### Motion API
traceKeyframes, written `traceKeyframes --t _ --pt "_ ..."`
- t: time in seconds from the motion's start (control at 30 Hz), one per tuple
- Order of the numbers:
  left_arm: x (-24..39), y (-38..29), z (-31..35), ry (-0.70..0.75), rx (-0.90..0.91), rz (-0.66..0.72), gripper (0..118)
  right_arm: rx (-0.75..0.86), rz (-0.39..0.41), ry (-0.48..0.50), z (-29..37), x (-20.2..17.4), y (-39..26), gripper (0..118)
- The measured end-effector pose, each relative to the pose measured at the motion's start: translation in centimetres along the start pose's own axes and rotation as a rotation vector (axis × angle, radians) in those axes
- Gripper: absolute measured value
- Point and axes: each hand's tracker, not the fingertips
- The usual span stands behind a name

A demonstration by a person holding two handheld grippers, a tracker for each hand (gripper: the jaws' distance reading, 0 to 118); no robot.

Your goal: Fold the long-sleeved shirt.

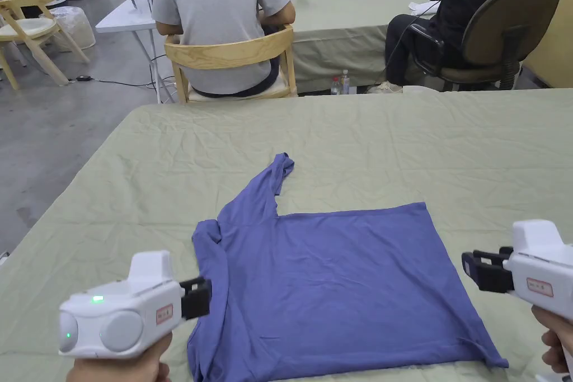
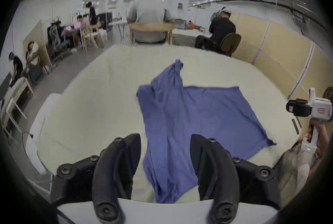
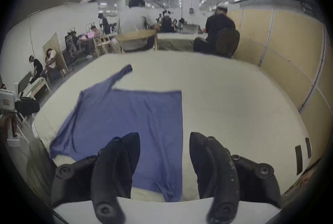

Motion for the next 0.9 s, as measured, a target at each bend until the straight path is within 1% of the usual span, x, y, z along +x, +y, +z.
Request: traceKeyframes --t 0.03,0.07,0.1,0.13,0.17,0.2,0.23,0.27,0.33,0.37,0.4,0.47,0.53,0.6,0.67,0.7,0.73,0.77,0.8,0.83,0.87,0.9 --pt "0.2 1.2 0.1 0.002 0.017 -0.003 58 0.024 -0.007 0.008 0.7 -0.7 1.2 63" --pt "0.5 2.3 0.2 0.003 0.03 -0.004 53 0.034 -0.011 0.01 1.1 -1.2 2.0 63" --pt "0.6 3.5 0.2 -0.007 0.051 -0.005 40 0.053 -0.004 0.022 1.5 -1.6 2.7 60" --pt "0.7 4.4 0.4 -0.031 0.08 -0.01 25 0.079 0.008 0.022 1.9 -2.0 3.2 51" --pt "0.8 5.0 0.5 -0.065 0.101 -0.008 11 0.093 0.014 0.024 2.3 -2.5 3.7 37" --pt "0.9 5.5 0.5 -0.105 0.114 0.013 7 0.107 0.017 0.026 2.5 -2.9 3.8 11" --pt "1.0 6.0 0.5 -0.135 0.117 0.034 4 0.122 0.012 0.031 2.7 -3.2 3.8 3" --pt "1.0 6.3 0.3 -0.169 0.098 0.041 3 0.123 -0.002 0.026 2.6 -3.4 3.7 1" --pt "1.2 6.8 -0.4 -0.149 0.097 0.042 1 0.084 -0.048 0.074 1.7 -3.0 3.7 1" --pt "1.1 7.0 -1.1 -0.146 0.092 0.029 1 0.072 -0.052 0.08 1.3 -3.1 3.8 1" --pt "1.2 7.2 -1.6 -0.143 0.078 0.016 0 0.068 -0.039 0.073 0.9 -3.2 3.9 1" --pt "1.2 7.4 -2.6 -0.148 0.059 0.008 0 0.03 0.016 0.06 -0.4 -3.1 4.8 1" --pt "1.5 7.5 -3.8 -0.136 0.04 0.006 0 -0.004 0.03 0.083 -2.4 -2.6 6.0 1" --pt "1.6 7.7 -5.3 -0.125 0.007 -0.002 0 -0.069 0.039 0.105 -5.9 -1.2 7.6 1" --pt "1.7 7.8 -6.8 -0.123 -0.014 0.003 0 -0.098 0.059 0.108 -9.4 -0.4 9.5 1" --pt "1.7 7.9 -7.6 -0.121 -0.025 0.003 0 -0.152 0.081 0.115 -11.4 0.2 10.6 3" --pt "1.8 8.1 -8.4 -0.119 -0.039 0.006 0 -0.167 0.098 0.111 -13.4 0.6 11.5 14" --pt "1.6 8.2 -9.4 -0.125 -0.052 0.006 0 -0.185 0.117 0.108 -15.4 1.0 12.2 14" --pt "1.6 8.3 -10.4 -0.13 -0.065 0.006 0 -0.23 0.149 0.091 -17.7 1.5 12.9 19" --pt "1.6 8.5 -11.3 -0.128 -0.078 0.006 0 -0.308 0.171 0.081 -19.6 1.7 13.6 31" --pt "1.6 8.6 -12.1 -0.127 -0.087 0.007 0 -0.37 0.184 0.063 -21.5 2.1 13.9 49" --pt "1.3 8.7 -13.2 -0.128 -0.092 0.015 0 -0.405 0.212 0.039 -23.5 2.4 13.9 64"
